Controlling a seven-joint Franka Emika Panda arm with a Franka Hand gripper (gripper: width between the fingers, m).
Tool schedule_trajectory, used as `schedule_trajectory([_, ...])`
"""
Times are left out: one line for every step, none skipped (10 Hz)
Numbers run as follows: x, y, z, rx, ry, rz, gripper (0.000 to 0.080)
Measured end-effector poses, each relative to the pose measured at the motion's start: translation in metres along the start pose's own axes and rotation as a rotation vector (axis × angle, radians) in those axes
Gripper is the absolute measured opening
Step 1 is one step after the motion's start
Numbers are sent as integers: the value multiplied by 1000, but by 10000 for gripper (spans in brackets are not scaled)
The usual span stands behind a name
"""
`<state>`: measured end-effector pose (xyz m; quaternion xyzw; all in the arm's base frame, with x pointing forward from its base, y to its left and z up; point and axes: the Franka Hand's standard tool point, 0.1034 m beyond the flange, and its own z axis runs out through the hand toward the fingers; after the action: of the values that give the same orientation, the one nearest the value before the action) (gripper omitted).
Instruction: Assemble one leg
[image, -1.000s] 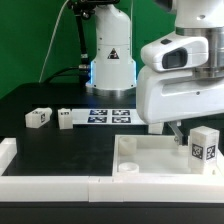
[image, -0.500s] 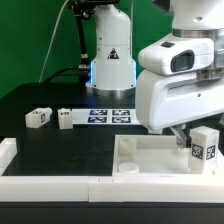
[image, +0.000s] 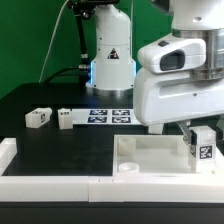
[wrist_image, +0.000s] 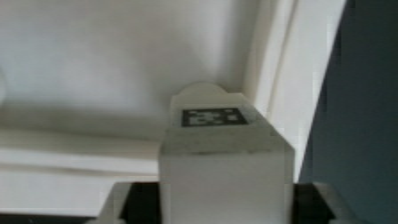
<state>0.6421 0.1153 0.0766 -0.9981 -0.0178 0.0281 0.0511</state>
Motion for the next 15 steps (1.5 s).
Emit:
schedule_trajectory([0,1,0,10,-5,128,291])
schedule_trajectory([0,1,0,12,-5,258,291])
schedule_trajectory([0,-1,0,12,-6,376,291])
schedule_trajectory([0,-1,1,10,-5,499,291])
schedule_trajectory([0,-1,1,9,-4,594,292])
schedule_trajectory([0,-1,1,4,-3,747,292])
schedule_trajectory([1,0,1,4,-2,827,292])
schedule_trajectory([1,0,1,6,-3,921,292])
schedule_trajectory([1,0,1,7,-3,957,293])
schedule_trajectory([1,0,1,7,-3,922,354])
schedule_trajectory([1,0,1,7,-3,887,517])
schedule_trajectory([1,-1,1,6,-3,884,517])
schedule_trajectory([1,-1,0,0,-1,825,625])
schedule_trajectory([1,-2,0,-15,4,703,642])
schedule_trajectory([0,-4,0,-30,6,586,647])
